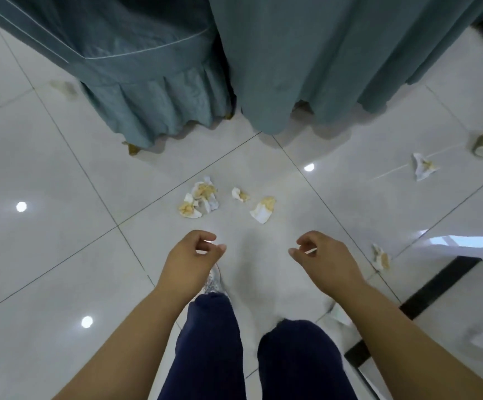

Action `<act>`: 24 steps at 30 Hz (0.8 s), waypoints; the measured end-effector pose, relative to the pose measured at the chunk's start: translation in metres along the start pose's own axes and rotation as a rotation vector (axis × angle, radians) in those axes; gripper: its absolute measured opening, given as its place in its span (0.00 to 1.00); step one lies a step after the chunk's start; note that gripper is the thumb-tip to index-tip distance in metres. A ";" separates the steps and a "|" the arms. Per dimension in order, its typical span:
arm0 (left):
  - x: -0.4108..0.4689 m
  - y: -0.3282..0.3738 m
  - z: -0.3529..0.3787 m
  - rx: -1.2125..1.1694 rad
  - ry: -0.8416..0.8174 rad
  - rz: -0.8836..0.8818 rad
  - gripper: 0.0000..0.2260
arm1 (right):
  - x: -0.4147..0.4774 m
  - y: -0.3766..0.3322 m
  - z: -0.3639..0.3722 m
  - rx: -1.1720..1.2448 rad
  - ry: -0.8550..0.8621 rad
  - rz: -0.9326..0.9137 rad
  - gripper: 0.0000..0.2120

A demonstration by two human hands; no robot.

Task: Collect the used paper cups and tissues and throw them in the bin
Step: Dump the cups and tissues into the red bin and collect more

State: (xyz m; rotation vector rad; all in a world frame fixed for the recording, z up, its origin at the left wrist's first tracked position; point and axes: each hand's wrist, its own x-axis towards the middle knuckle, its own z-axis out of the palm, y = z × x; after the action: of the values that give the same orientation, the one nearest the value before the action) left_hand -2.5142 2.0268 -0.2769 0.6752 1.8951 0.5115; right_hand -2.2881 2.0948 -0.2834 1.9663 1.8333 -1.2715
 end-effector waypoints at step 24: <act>0.499 -0.233 0.091 0.855 0.069 0.144 0.42 | 0.482 0.114 0.240 -0.801 -0.239 -0.294 0.42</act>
State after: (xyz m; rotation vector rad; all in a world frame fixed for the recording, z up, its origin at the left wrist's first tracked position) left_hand -2.6457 2.1836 -0.7964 1.3571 2.1161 -0.2335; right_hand -2.3544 2.2722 -0.8001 1.1083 2.0919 -0.6113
